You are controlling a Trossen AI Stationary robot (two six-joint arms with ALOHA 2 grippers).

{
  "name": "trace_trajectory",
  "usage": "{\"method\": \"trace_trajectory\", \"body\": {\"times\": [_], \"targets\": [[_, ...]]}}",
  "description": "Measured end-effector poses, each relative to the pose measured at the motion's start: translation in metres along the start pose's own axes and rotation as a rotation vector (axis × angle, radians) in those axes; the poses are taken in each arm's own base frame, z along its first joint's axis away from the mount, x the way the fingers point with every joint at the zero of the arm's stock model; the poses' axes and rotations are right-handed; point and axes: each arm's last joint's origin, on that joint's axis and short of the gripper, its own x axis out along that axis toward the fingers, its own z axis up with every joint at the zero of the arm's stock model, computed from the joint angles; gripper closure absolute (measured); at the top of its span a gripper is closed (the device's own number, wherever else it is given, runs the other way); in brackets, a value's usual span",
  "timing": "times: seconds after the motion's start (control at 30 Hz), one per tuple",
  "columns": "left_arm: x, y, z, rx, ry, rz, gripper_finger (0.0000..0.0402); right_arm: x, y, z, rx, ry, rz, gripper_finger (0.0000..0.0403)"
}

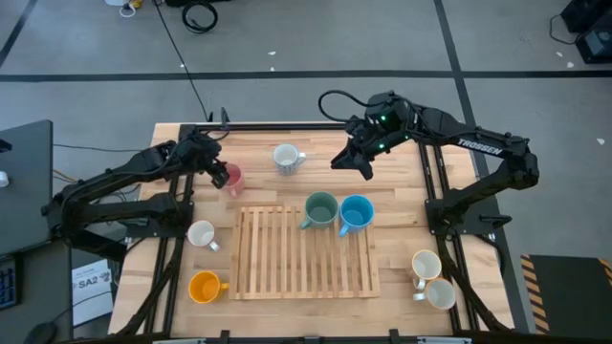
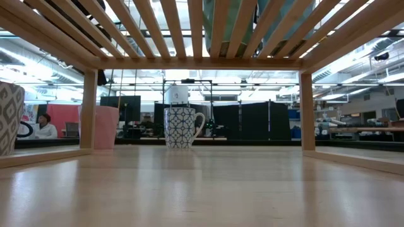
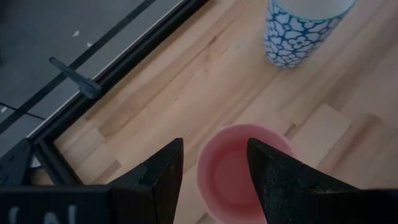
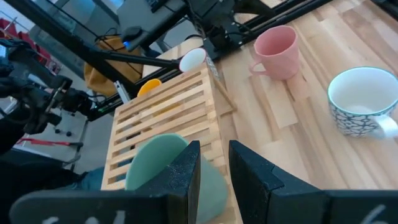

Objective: Place coffee mugs
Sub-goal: Put the pink mug on the shelf

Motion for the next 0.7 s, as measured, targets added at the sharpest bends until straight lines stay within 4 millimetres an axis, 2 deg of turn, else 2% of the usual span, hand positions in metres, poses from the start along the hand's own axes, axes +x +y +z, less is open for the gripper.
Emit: {"method": "trace_trajectory", "body": {"times": [0.13, 0.7], "targets": [[0.006, 0.001, 0.001, -0.005, 0.031, 0.004, 0.0216, 0.001, 0.002, -0.001, -0.005, 0.004, 0.007, 0.0313], [0.062, 0.011, 0.001, -0.048, 0.311, -0.023, 0.0216, 0.001, 0.003, -0.001, -0.006, 0.005, 0.009, 0.0313]]}}
